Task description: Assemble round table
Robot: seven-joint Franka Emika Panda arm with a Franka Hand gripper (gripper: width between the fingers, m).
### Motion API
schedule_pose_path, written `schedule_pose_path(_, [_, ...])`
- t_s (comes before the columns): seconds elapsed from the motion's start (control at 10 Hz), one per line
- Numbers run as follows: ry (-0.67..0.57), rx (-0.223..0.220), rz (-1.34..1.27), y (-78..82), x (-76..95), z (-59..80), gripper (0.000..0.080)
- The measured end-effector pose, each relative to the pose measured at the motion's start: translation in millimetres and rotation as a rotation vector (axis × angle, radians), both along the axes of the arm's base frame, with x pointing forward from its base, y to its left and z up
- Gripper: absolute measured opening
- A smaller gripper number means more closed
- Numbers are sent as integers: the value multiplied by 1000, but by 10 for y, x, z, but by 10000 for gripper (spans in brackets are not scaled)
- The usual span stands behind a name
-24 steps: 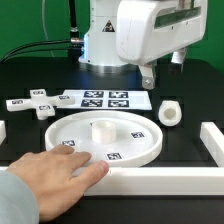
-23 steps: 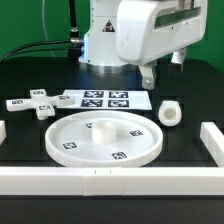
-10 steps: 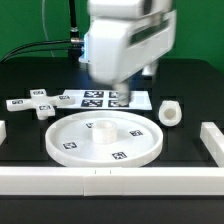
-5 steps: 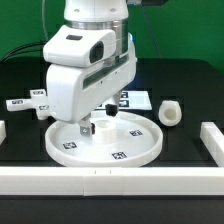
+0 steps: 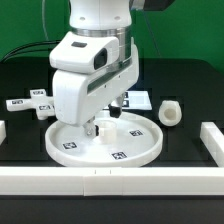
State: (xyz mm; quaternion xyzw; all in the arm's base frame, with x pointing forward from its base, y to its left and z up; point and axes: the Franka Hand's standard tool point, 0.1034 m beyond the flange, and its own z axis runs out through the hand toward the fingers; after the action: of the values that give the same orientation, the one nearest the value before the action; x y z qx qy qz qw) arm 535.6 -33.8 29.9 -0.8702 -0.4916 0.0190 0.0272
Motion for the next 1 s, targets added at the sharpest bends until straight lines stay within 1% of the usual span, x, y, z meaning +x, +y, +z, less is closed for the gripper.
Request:
schedule_pose_path(0.3, [12,3,1,8,-61,-100,650])
schedule_pose_path(0.6, [15,4,-2,-10,-73,-120,650])
schedule_pose_path(0.8, [14,3,-3,-17,-67,-114,401])
schedule_pose_path(1.0, [14,3,-3,-17,-68,-115,404])
